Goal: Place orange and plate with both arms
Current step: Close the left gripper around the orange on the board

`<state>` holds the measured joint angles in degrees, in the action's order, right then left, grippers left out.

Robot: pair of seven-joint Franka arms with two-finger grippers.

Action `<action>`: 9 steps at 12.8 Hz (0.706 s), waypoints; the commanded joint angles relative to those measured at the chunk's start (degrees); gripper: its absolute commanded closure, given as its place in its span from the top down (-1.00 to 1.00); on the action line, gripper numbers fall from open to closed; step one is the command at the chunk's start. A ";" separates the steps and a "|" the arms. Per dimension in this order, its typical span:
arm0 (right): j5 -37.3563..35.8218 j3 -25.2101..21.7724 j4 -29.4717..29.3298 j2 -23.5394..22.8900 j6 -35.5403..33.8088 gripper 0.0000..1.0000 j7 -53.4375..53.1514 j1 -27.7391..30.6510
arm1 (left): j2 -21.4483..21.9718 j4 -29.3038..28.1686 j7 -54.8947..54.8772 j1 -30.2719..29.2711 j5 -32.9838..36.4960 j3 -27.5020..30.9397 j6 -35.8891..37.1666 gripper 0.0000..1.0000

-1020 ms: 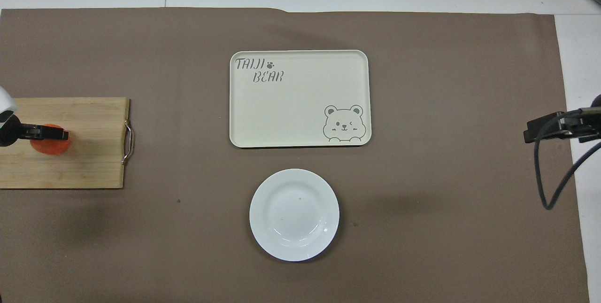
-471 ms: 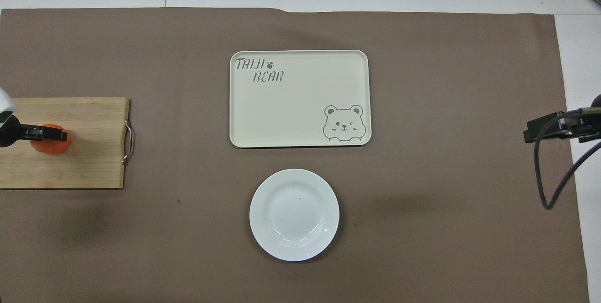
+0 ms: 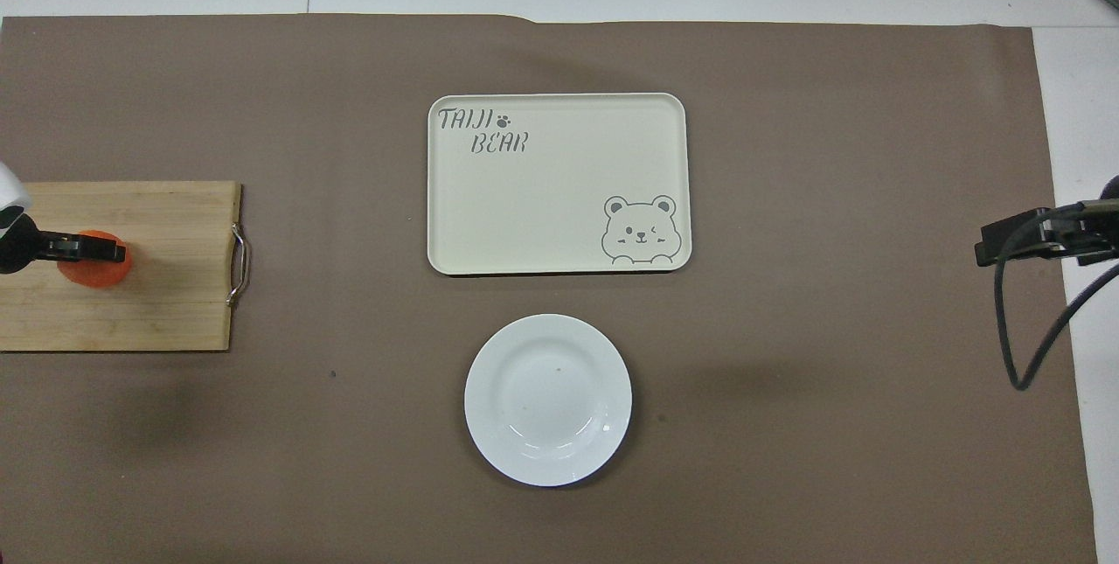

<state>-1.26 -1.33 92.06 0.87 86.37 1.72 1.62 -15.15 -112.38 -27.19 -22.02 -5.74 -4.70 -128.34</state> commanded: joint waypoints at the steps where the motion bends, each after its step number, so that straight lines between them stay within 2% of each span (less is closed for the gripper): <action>1: 1.18 0.28 -0.82 -0.52 -0.24 1.00 -0.93 0.40 | 1.09 0.15 0.38 0.49 -0.50 0.05 0.72 -1.00; 4: 1.18 0.28 -0.82 -0.52 -0.24 1.00 -0.84 0.40 | 3.54 -0.03 -0.32 0.49 -0.50 0.05 0.81 -1.00; 6: 1.18 0.28 -0.82 -0.52 -0.24 1.00 -0.93 0.40 | 5.74 -0.12 -0.68 0.66 -0.50 -0.04 4.21 -1.00; 9: 1.18 0.28 -0.82 -0.52 -0.24 1.00 -0.93 0.40 | 10.30 -0.64 0.29 5.21 -0.50 -0.04 9.58 -1.00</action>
<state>-1.26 -1.33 92.06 0.87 86.37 1.72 1.62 -8.68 -111.92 -27.31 -20.02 -5.75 -5.35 -121.93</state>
